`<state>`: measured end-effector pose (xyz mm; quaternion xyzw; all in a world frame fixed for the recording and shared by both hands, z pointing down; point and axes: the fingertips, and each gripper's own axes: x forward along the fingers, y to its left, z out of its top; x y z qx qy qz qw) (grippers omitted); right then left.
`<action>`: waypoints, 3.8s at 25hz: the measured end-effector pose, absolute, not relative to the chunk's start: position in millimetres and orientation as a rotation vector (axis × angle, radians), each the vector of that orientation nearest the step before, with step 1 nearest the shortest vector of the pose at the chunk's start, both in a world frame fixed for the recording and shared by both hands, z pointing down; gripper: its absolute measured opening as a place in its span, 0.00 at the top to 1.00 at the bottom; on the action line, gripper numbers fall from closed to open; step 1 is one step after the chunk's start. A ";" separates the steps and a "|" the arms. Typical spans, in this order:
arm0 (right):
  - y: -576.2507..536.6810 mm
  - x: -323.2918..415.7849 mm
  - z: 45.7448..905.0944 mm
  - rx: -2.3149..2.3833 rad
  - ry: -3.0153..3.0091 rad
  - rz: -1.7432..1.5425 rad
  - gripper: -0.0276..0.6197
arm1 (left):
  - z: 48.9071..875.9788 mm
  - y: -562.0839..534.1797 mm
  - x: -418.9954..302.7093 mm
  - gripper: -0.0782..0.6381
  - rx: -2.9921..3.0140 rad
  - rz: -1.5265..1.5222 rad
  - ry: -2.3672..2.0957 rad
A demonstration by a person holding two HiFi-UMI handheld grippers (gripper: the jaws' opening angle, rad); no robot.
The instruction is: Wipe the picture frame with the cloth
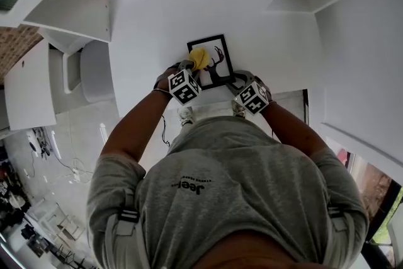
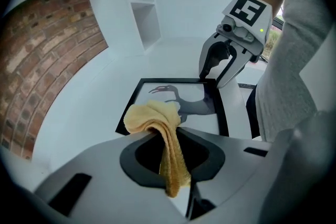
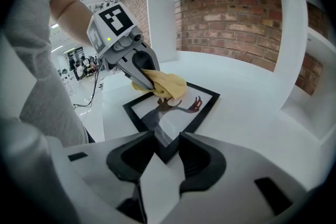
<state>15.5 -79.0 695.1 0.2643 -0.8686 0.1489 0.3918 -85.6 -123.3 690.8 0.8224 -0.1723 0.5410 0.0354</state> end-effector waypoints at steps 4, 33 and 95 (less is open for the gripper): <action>-78.4 15.5 695.6 0.668 -2.221 0.373 0.72 | 694.5 -129.7 -52.3 0.80 2.549 1.669 -0.486; -79.1 22.7 696.7 0.655 -2.241 0.376 0.72 | 670.8 -140.2 -30.4 0.80 2.630 1.628 -0.516; -78.7 23.2 696.4 0.675 -2.297 0.374 0.72 | 701.3 -127.9 21.9 0.80 2.642 1.721 -0.367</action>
